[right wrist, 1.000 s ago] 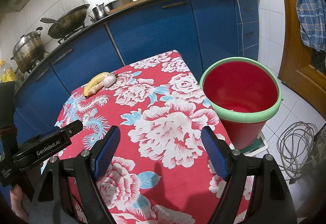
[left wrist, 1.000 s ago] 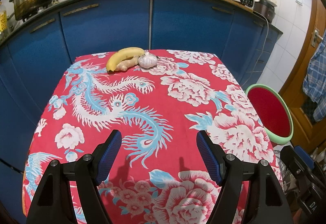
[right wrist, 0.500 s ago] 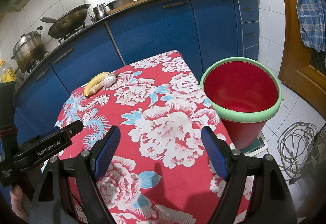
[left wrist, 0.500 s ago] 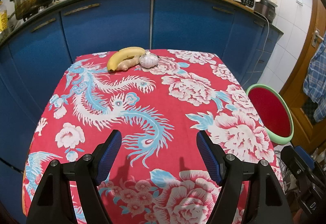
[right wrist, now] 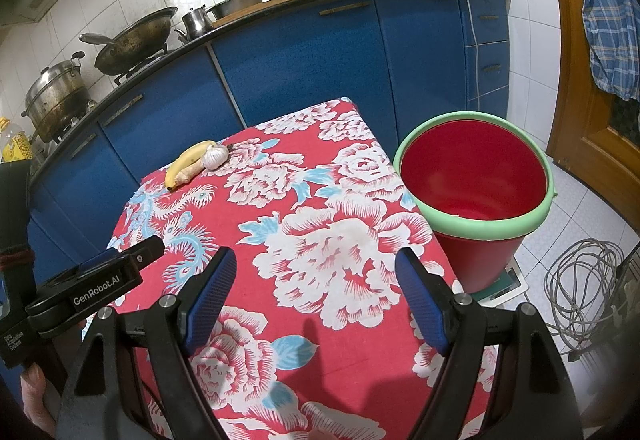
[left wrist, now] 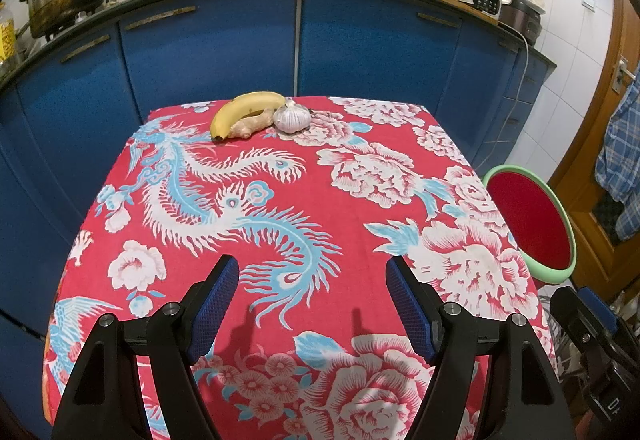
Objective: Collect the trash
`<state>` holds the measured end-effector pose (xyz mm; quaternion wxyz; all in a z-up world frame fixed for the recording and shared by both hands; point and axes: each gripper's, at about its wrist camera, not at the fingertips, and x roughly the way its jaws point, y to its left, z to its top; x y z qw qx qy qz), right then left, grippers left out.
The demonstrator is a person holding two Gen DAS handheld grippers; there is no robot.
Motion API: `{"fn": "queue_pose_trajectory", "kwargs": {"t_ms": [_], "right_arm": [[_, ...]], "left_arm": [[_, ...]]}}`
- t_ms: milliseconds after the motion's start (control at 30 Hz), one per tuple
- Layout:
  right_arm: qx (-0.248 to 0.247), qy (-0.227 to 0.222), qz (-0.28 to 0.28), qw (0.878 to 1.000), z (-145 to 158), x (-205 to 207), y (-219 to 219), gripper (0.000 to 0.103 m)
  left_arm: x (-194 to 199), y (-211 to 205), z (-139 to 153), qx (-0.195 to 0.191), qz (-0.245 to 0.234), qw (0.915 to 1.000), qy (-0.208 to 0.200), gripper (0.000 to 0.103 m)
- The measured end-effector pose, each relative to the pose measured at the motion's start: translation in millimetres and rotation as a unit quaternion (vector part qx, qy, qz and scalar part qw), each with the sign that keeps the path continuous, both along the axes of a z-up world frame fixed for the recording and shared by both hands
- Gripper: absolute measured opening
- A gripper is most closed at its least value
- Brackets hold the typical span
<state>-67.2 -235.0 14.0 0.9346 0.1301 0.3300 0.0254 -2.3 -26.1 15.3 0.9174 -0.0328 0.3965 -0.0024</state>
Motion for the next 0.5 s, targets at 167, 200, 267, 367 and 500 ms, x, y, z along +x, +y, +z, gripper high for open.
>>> {"fn": "queue_pose_trajectory", "kwargs": {"t_ms": [167, 200, 267, 367, 500], "right_arm": [[0.000, 0.000, 0.000, 1.000, -0.1, 0.4, -0.6, 0.081], [0.000, 0.000, 0.000, 1.000, -0.2, 0.4, -0.7, 0.081], [0.001, 0.001, 0.000, 1.000, -0.2, 0.4, -0.7, 0.081], [0.001, 0.001, 0.000, 1.000, -0.2, 0.4, -0.8, 0.081], [0.000, 0.000, 0.000, 1.000, 0.1, 0.0, -0.4, 0.081]], "left_arm": [[-0.4, -0.4, 0.2, 0.000, 0.000, 1.0000, 0.000, 0.077], [-0.5, -0.4, 0.3, 0.000, 0.000, 1.0000, 0.000, 0.077], [-0.5, -1.0, 0.1, -0.001, 0.000, 1.0000, 0.000, 0.077], [-0.8, -1.0, 0.1, -0.001, 0.000, 1.0000, 0.000, 0.077], [-0.9, -0.9, 0.0, -0.001, 0.000, 1.0000, 0.000, 0.077]]}}
